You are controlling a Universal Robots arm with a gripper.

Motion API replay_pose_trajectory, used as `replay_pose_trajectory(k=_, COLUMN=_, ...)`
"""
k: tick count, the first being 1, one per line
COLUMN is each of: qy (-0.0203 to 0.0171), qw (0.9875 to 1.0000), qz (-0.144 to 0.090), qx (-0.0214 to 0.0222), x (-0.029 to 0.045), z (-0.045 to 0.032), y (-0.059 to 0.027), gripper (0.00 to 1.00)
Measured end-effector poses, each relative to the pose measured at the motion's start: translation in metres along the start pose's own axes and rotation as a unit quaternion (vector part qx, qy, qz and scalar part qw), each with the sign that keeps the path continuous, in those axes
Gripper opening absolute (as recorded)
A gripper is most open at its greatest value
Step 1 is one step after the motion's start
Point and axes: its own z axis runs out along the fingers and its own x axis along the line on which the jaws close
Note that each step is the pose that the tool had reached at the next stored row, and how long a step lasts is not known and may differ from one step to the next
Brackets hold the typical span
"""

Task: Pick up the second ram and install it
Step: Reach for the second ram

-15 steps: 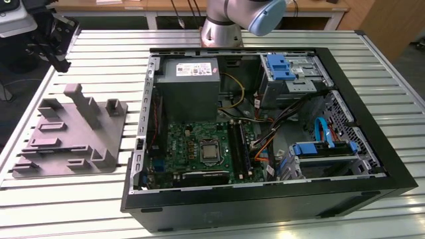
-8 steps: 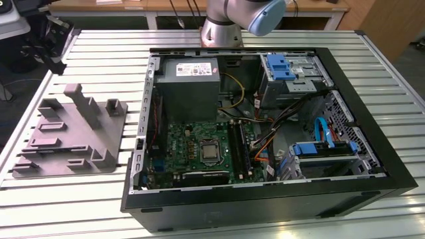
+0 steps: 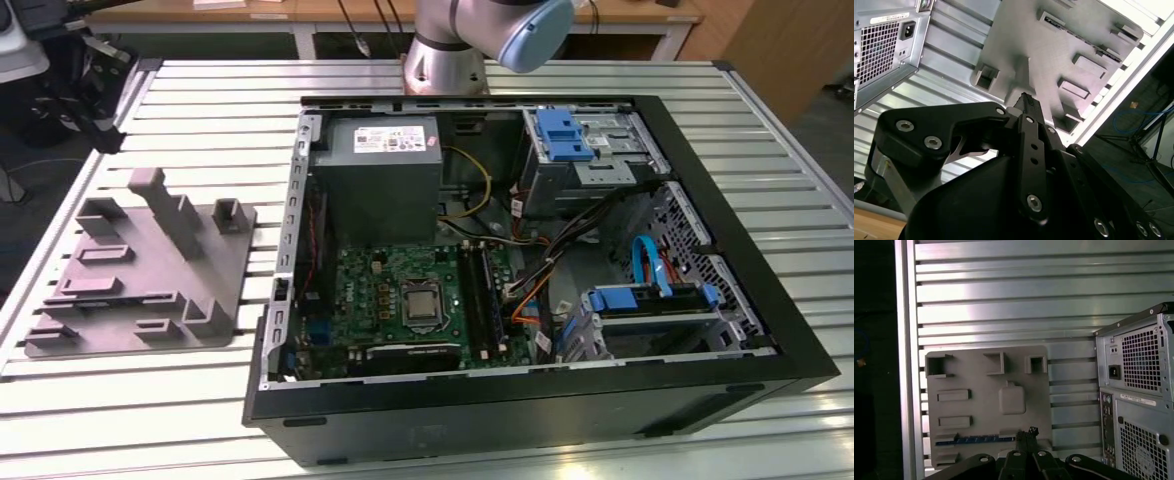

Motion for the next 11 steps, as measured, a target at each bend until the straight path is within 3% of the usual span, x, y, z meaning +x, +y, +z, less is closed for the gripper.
replay_pose_trajectory(k=11, qy=-0.0001, qw=1.0, qz=0.0, qx=-0.0001, x=0.0075, z=0.0054, y=-0.0049, gripper=0.1)
